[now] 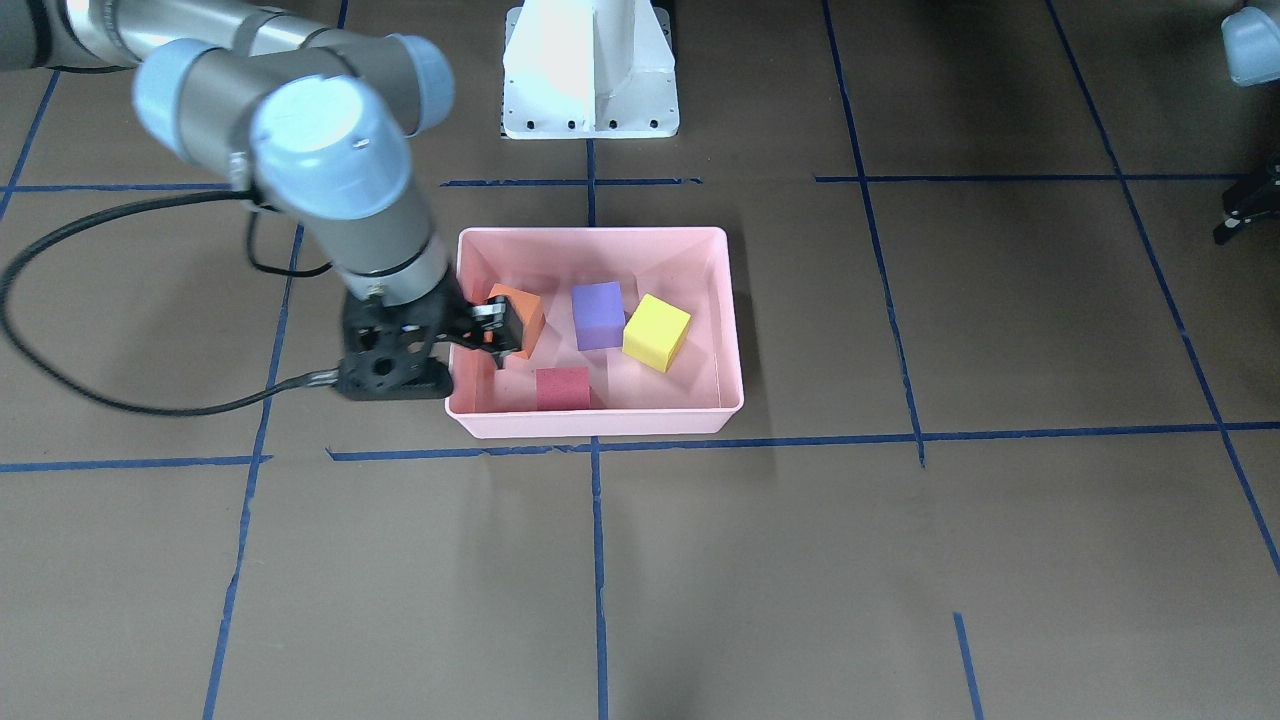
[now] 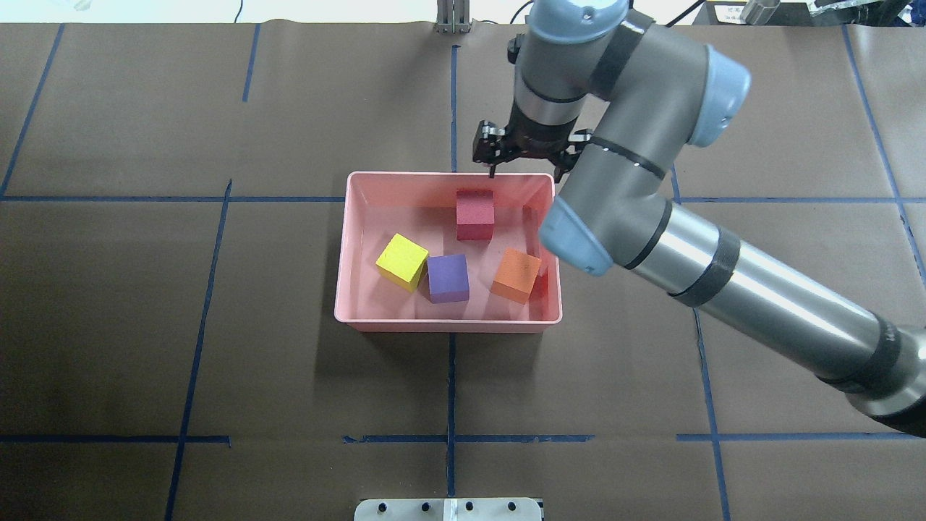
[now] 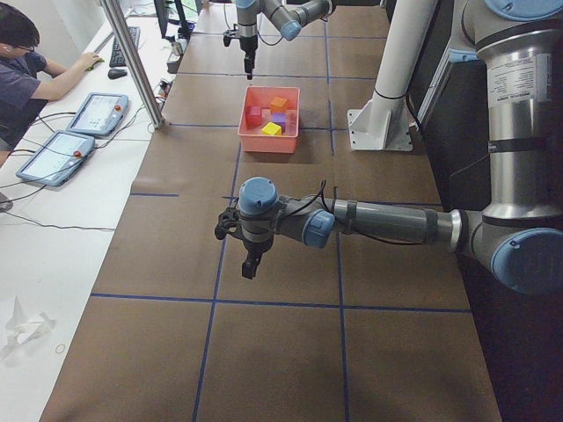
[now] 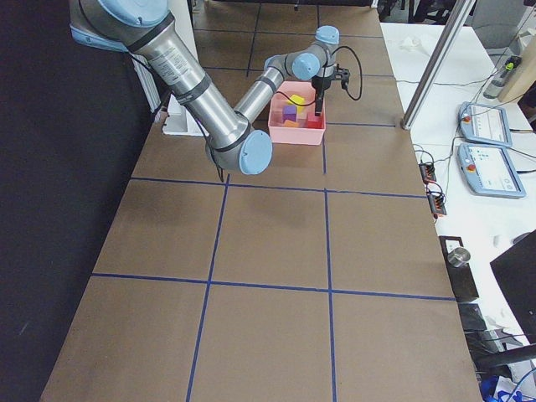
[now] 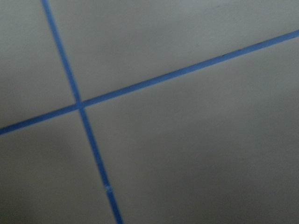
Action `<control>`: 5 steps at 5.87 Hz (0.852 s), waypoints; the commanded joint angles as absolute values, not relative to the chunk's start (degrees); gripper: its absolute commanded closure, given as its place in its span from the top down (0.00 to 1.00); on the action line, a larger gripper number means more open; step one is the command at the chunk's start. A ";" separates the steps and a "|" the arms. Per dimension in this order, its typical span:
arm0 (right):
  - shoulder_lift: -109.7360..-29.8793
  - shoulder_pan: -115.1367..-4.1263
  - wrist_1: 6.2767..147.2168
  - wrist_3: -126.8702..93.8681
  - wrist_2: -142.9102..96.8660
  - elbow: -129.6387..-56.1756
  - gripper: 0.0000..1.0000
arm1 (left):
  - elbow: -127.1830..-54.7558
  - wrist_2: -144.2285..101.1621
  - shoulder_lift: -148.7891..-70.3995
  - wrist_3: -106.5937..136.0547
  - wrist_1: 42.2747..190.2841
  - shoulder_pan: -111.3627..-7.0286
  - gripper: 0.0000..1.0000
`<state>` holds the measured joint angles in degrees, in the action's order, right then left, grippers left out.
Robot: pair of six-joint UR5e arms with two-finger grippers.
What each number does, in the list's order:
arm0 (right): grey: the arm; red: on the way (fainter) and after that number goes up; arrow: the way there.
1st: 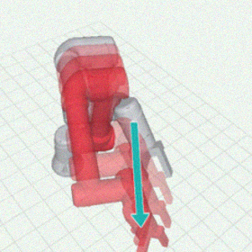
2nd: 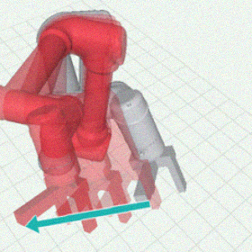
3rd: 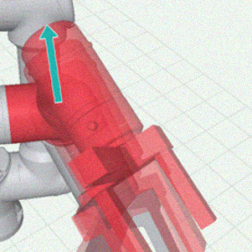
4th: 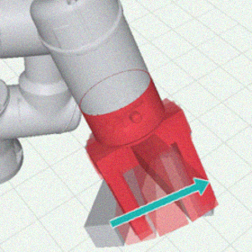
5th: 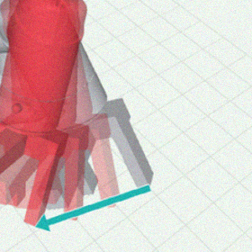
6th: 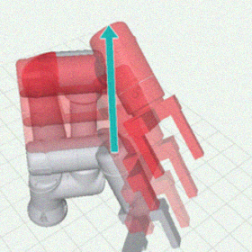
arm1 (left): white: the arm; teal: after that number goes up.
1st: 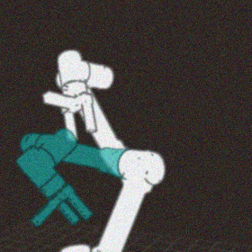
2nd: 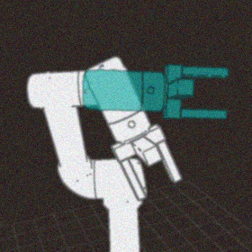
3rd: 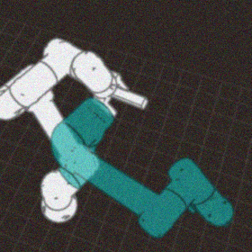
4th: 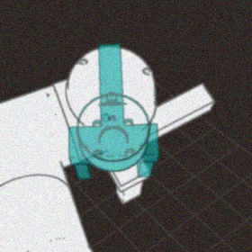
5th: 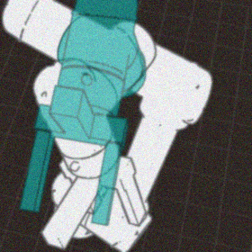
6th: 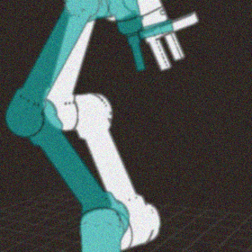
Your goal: Place blocks into pink bin with both arms
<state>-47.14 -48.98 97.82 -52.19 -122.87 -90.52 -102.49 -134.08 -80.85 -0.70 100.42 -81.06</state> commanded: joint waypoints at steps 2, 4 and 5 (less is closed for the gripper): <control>-58.40 -61.92 97.91 -27.17 -128.31 -92.80 1.00 | -105.28 -133.95 -80.42 -12.38 81.44 -88.41 1.00; -68.75 -69.75 97.74 -9.59 -130.50 -95.08 1.00 | -105.55 -133.77 -80.68 -12.22 82.17 -88.42 1.00; -75.87 -73.53 97.73 -2.53 -130.87 -98.40 1.00 | -105.73 -134.12 -80.77 -11.87 82.44 -88.42 1.00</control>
